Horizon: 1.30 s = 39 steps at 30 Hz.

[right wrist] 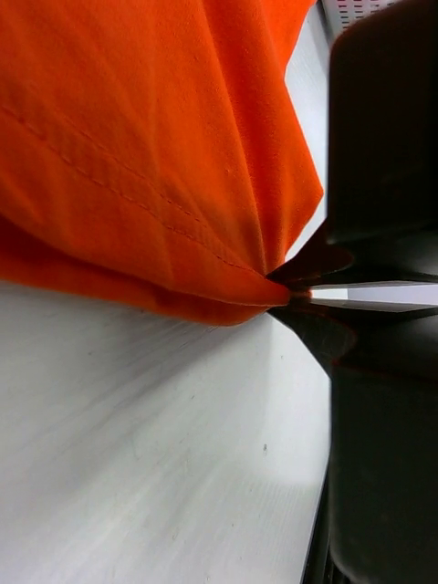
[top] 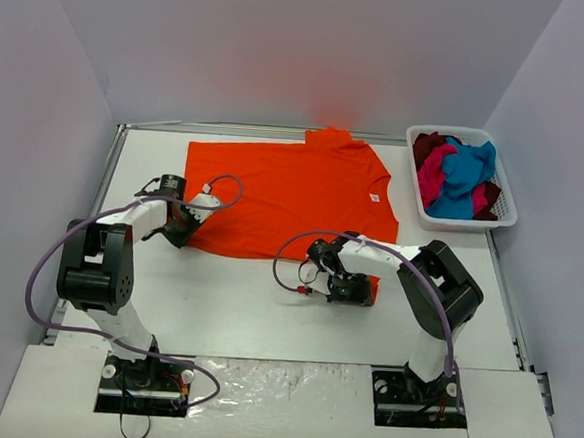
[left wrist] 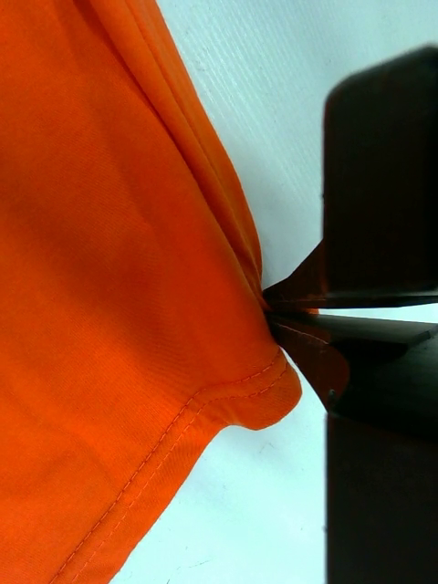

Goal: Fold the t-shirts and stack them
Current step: Grap the side of the flattened tshirt closest away from the robot with both arms, then fold the flattened tshirt in 1/3 of the way

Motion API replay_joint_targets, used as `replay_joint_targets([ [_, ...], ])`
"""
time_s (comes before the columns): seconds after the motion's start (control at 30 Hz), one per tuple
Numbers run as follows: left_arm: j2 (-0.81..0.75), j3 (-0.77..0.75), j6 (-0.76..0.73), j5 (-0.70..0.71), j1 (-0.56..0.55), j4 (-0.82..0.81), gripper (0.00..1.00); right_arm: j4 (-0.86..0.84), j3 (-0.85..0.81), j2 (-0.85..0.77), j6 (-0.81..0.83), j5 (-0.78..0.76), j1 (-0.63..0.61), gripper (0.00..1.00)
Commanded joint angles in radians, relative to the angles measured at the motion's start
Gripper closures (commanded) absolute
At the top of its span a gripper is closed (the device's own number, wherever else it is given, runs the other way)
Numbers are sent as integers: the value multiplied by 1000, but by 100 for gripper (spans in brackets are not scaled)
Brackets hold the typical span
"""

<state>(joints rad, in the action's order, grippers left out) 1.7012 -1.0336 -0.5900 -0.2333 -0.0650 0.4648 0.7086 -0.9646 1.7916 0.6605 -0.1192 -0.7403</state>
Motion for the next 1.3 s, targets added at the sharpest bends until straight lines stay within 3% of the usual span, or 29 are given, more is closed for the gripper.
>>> replay_joint_targets([
  [0.0,-28,17,-1,-29,7,18,98,-58,47,20,-24,164,1,100],
  [0.3,-135,66,-47,-66,2,70,98,184,-48,-159,-19,248,32,100],
  [0.63,-304,181,-109,-47,-2,89,98,296,-120,-233,-73,245,51,100],
  [1.0,-360,195,-117,-54,2,86,98,356,-365,-186,-56,224,185,100],
  [1.27,-382,129,-97,-51,8,120,98,365,-595,-45,-22,202,249,100],
])
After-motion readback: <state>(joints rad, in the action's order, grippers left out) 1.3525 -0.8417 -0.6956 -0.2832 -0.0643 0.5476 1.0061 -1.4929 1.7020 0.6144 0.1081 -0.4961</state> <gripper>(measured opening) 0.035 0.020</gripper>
